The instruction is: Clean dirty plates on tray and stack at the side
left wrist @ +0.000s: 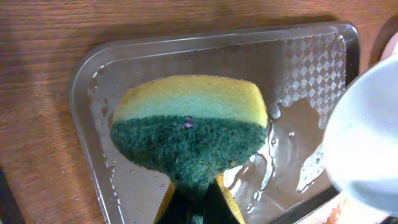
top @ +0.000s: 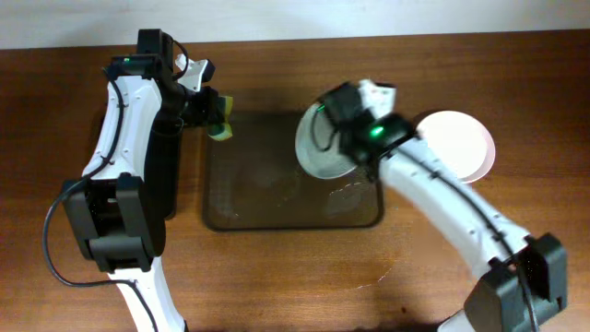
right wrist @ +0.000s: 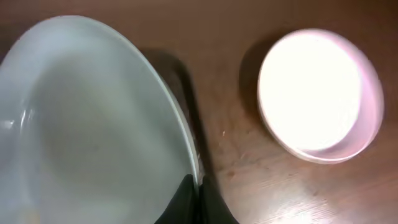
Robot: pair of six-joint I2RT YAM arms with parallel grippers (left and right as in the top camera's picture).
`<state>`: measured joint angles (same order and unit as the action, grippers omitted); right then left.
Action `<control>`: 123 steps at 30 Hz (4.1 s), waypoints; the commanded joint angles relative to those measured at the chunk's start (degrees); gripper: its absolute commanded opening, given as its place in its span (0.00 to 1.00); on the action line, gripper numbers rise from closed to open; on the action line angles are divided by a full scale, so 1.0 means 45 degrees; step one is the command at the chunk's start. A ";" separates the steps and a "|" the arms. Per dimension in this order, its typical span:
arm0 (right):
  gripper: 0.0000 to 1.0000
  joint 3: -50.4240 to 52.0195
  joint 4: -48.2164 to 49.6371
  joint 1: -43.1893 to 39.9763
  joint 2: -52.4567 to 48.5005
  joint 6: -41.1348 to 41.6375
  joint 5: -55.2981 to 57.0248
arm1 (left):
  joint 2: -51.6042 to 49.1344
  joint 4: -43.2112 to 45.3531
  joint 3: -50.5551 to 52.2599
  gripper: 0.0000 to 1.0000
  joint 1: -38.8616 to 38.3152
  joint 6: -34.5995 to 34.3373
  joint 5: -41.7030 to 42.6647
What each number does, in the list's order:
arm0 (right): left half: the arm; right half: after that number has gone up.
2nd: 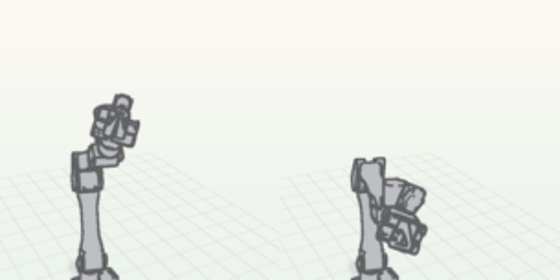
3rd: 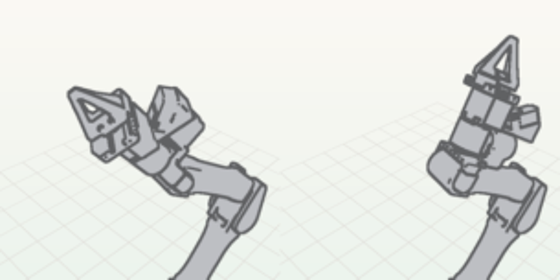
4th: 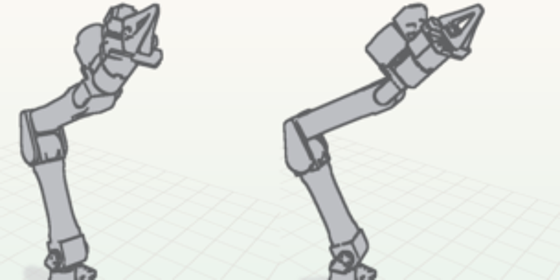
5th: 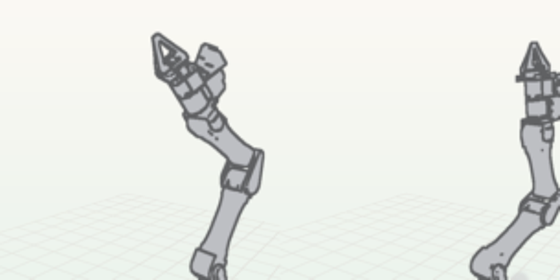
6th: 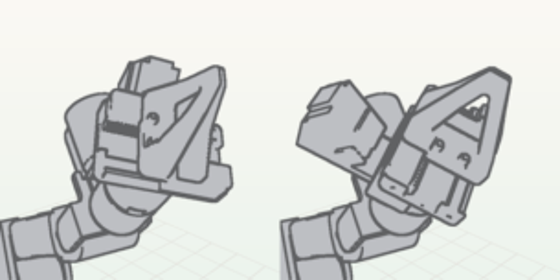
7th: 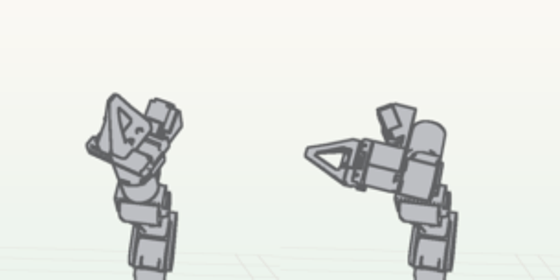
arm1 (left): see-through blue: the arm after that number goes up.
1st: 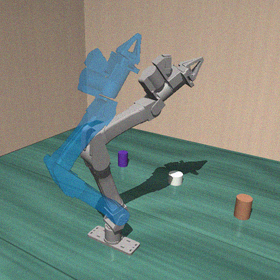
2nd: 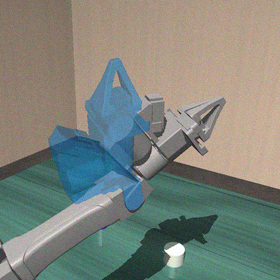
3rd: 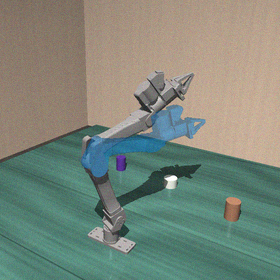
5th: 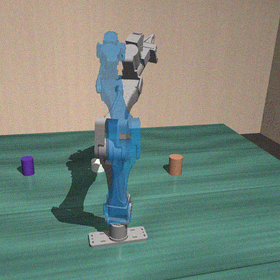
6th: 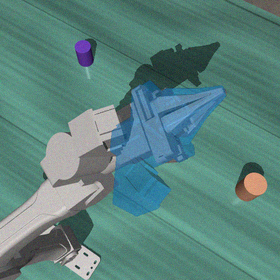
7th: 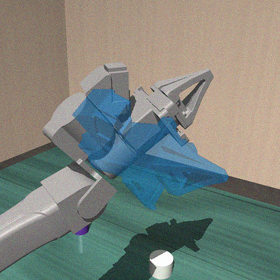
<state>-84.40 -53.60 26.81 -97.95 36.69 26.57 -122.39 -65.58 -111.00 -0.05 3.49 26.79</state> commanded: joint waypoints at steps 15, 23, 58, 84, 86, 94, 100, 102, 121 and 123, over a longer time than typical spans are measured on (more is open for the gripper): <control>0.04 -0.0005 -0.0228 -1.0044 -0.2225 -0.0724 -0.4376 | 0.0136 -0.1831 -0.0418 0.00 0.0656 -0.2356 -0.6479; 0.98 -0.0058 -0.0228 -1.0044 -0.2803 -0.1219 -0.5649 | 0.0131 -0.2181 -0.0418 0.01 0.1661 -0.2346 -0.7864; 0.98 -0.3759 -0.7985 -0.8218 0.9083 -0.3531 -0.6999 | 0.1559 -0.2166 -0.2579 0.99 -0.1180 -0.2195 -0.7140; 0.98 1.6344 1.0146 -0.4449 2.0502 -0.6771 -0.5892 | 0.1559 -0.2166 -0.2579 0.99 -0.1180 -0.2195 -0.7140; 0.98 1.7102 1.1215 -0.4449 2.0895 -0.6771 -0.5892 | 0.1559 -0.2166 -0.2579 0.99 -0.1180 -0.2195 -0.7140; 0.98 1.8685 1.1720 -0.4464 2.1726 -0.6771 -0.5848 | 0.1559 -0.2166 -0.2584 0.99 -0.1180 -0.2195 -0.7140; 0.98 1.8685 1.0894 -0.4459 2.1653 -0.6771 -0.5843 | 0.1559 -0.2166 -0.2579 0.99 -0.1180 -0.2195 -0.7140; 0.98 1.8685 1.0894 -0.4459 2.1653 -0.6771 -0.5843 | 0.1559 -0.2161 -0.2584 0.99 -0.1180 -0.2195 -0.7140; 0.98 1.8685 1.0894 -0.4459 2.1653 -0.6771 -0.5843 | 1.0346 0.6528 0.8082 0.99 -0.1190 0.0306 -0.6130; 0.98 1.8685 1.0894 -0.4459 2.1653 -0.6771 -0.5848 | 1.2784 0.8092 1.0972 0.99 -0.0772 0.0306 -0.6125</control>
<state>-0.64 -4.29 6.37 -0.84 6.20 0.14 -76.51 -34.68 -75.83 -5.76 1.80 -1.83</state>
